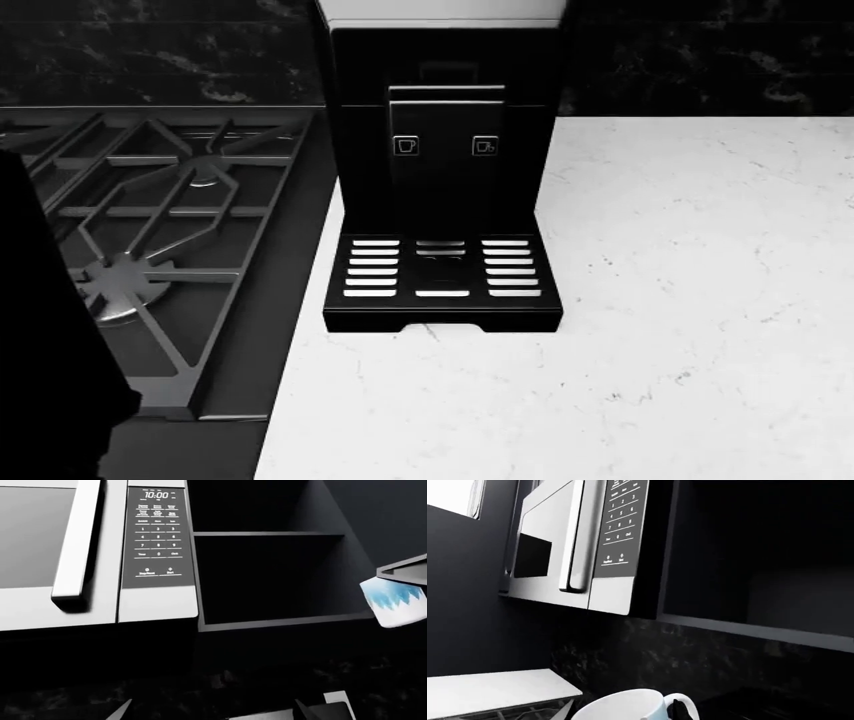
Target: Pick the mug from the cabinet, place it under the coffee machine dispenser, and press the start button.
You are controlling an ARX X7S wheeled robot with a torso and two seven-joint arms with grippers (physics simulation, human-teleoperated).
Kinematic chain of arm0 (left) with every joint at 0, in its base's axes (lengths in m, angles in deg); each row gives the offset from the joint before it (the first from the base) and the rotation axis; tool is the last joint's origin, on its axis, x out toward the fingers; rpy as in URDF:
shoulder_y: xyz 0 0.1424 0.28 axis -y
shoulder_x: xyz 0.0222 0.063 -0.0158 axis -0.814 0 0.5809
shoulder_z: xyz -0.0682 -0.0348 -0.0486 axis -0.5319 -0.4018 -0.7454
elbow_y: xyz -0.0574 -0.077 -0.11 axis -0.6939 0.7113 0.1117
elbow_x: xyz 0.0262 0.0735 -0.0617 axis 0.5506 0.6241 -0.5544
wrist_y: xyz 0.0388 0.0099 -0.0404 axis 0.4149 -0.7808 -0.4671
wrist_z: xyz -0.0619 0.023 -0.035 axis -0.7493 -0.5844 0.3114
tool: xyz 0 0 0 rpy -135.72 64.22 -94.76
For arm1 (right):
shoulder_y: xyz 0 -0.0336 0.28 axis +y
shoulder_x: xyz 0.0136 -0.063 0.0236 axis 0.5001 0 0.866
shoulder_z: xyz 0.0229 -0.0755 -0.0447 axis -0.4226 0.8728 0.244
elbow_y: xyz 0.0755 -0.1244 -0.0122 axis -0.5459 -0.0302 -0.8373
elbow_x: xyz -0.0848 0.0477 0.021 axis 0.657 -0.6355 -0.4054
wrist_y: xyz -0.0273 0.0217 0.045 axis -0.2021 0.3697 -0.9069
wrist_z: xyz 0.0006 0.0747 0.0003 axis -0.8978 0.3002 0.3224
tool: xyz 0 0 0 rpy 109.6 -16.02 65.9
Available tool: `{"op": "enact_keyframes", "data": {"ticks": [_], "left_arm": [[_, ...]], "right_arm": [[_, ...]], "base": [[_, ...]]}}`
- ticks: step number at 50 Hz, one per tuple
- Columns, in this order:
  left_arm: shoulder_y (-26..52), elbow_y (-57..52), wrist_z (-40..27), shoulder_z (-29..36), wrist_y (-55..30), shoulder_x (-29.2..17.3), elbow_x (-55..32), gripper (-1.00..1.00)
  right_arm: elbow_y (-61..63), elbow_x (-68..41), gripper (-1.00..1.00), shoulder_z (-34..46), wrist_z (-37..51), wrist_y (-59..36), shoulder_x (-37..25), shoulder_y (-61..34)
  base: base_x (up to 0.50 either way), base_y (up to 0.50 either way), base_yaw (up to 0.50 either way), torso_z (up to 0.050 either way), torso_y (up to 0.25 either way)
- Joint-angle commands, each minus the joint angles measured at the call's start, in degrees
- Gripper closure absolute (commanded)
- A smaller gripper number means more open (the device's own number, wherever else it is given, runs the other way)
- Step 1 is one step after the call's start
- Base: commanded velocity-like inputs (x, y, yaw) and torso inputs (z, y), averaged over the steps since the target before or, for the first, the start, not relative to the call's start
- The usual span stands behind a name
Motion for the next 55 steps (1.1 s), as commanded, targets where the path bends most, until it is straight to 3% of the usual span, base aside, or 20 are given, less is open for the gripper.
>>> {"op": "enact_keyframes", "data": {"ticks": [1, 21, 30, 55], "left_arm": [[0.10, 0.00, -0.75, 0.70, -0.07, 0.58, 0.55, -1.00], [0.13, 0.00, -1.44, 1.11, -0.30, 1.19, 0.75, -1.00], [0.13, 0.00, -1.53, 1.42, -0.41, 1.18, 1.01, -1.00], [0.18, 0.00, -3.03, 2.77, 1.79, 2.61, 0.94, -1.00]], "right_arm": [[2.78, -9.14, 1.00, 1.50, 3.65, 3.24, -4.21, 3.22], [13.06, -12.92, 1.00, -4.72, 3.52, 7.95, -2.48, 12.45], [17.42, -19.07, 1.00, -4.78, 5.76, 11.39, -4.72, 17.05], [24.62, -18.34, 1.00, -7.98, 4.06, 9.74, -0.62, 30.34]], "base": [[0.00, 0.00, 0.00, 0.000, 0.000], [0.00, 0.00, 0.00, 0.000, 0.000], [0.00, 0.00, 0.00, 0.000, 0.000], [0.00, 0.00, 0.00, 0.000, 0.000]]}}
